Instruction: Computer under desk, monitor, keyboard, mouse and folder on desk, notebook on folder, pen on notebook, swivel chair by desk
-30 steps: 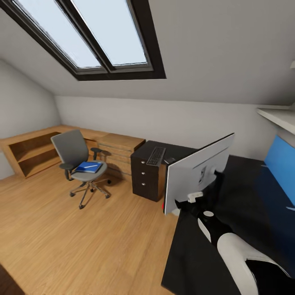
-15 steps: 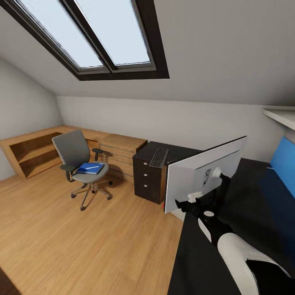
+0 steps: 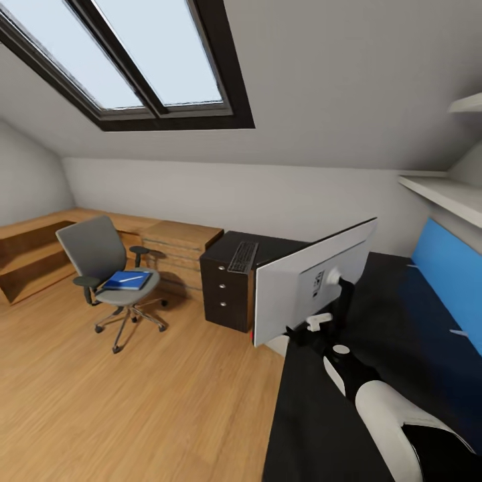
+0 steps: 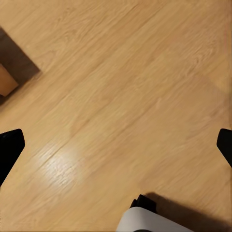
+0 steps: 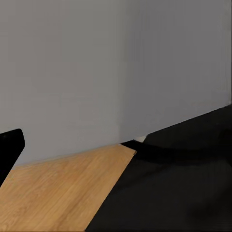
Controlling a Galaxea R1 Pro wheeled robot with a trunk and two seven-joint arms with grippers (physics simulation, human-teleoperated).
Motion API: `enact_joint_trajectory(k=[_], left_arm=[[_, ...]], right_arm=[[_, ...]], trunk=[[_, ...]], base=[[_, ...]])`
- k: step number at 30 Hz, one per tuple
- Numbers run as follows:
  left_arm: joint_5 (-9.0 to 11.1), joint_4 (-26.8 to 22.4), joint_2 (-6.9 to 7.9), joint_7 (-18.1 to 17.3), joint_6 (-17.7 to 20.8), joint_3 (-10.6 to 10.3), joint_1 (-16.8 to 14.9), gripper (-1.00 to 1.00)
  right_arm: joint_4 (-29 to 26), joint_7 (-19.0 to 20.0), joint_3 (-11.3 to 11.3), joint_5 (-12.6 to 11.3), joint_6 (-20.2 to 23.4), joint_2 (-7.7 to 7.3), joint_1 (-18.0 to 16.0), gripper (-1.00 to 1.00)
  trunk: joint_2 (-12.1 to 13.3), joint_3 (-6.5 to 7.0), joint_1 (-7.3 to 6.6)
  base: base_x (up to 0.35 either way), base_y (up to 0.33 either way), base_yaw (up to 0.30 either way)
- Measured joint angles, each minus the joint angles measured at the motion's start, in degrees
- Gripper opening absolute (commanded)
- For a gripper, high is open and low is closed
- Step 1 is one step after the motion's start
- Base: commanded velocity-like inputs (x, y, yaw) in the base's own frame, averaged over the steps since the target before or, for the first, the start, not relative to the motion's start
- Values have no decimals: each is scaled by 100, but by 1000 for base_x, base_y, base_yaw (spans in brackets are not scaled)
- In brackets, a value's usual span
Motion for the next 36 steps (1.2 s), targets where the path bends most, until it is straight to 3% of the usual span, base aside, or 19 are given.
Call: enact_joint_trajectory(k=[7,24,30,33,36], left_arm=[[-4,-1,-3,-5,0,-3,0,100],[0,-7,-2,-13,-5,-3,0,100],[0,-11,-8,-12,-8,-7,1,100],[-3,-12,-14,-12,-8,-13,1,100],[-8,-13,-12,-12,-8,-13,2,100]], right_arm=[[0,-5,1,4,0,0,0,100],[9,-85,-7,29,-52,-7,-1,100],[200,-984,-2,18,-678,21,0,100],[289,-1107,-1,5,-832,35,0,100],[356,-1177,-5,4,-941,147,-1,100]], trunk=[[0,0,0],[0,0,0],[0,0,0],[0,0,0],[0,0,0]], base=[[0,180,-259],[0,10,-261],[0,46,-196],[0,249,-33],[0,230,-7]])
